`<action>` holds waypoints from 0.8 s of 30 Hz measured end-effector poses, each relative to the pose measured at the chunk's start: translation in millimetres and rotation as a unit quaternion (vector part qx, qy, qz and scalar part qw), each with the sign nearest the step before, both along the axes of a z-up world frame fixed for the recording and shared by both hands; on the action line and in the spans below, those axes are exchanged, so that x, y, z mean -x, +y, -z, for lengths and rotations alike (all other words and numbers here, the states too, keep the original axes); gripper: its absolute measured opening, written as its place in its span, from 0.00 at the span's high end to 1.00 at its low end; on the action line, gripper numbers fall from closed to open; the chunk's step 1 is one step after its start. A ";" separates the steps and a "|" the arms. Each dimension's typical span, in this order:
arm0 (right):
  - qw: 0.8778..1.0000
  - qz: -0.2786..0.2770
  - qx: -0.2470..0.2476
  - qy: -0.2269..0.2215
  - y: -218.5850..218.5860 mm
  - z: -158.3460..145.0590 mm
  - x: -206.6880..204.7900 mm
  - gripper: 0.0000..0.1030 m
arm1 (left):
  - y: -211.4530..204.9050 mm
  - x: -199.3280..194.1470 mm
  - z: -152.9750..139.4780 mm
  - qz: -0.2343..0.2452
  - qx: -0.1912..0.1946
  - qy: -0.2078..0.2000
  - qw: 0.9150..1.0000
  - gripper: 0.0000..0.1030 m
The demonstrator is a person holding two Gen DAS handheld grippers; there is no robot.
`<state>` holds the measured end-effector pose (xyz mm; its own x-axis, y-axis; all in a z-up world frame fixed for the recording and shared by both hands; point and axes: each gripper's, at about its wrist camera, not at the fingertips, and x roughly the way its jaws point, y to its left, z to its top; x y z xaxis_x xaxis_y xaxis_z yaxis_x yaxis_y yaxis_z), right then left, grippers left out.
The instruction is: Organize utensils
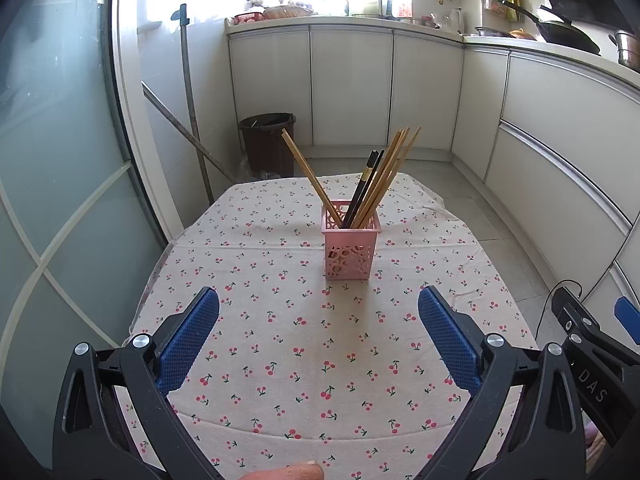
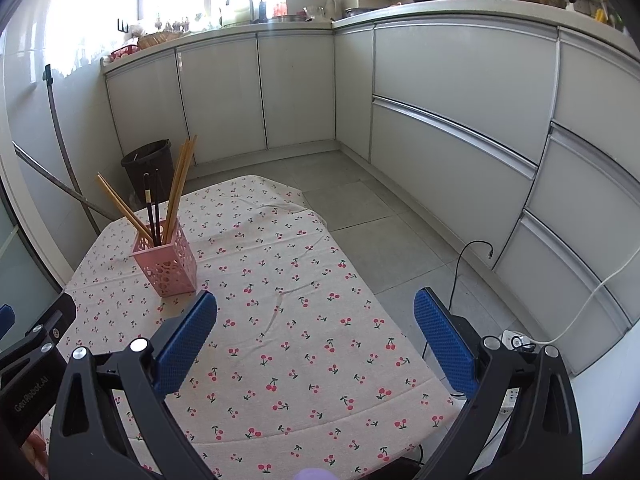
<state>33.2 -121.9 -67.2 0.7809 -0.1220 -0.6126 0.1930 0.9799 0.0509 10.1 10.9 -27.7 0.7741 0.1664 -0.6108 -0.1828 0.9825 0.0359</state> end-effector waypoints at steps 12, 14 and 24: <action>1.000 -0.001 -0.003 0.006 -0.2 2.4 -0.6 0.07 | 0.2 -0.5 2.1 0.000 -0.002 0.004 1.000 0.07; 1.000 -0.002 -0.003 0.006 0.1 3.1 -0.8 0.07 | 0.2 -0.6 2.7 -0.001 -0.002 0.006 1.000 0.07; 1.000 -0.004 0.001 0.015 1.6 5.2 -2.7 0.07 | -2.0 4.0 1.3 0.014 0.001 -0.014 1.000 0.14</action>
<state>35.9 -120.3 -72.5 0.7627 -0.1164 -0.6362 0.1857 0.9817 0.0431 6.1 8.9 -29.1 0.7954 0.1432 -0.5889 -0.1557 0.9874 0.0298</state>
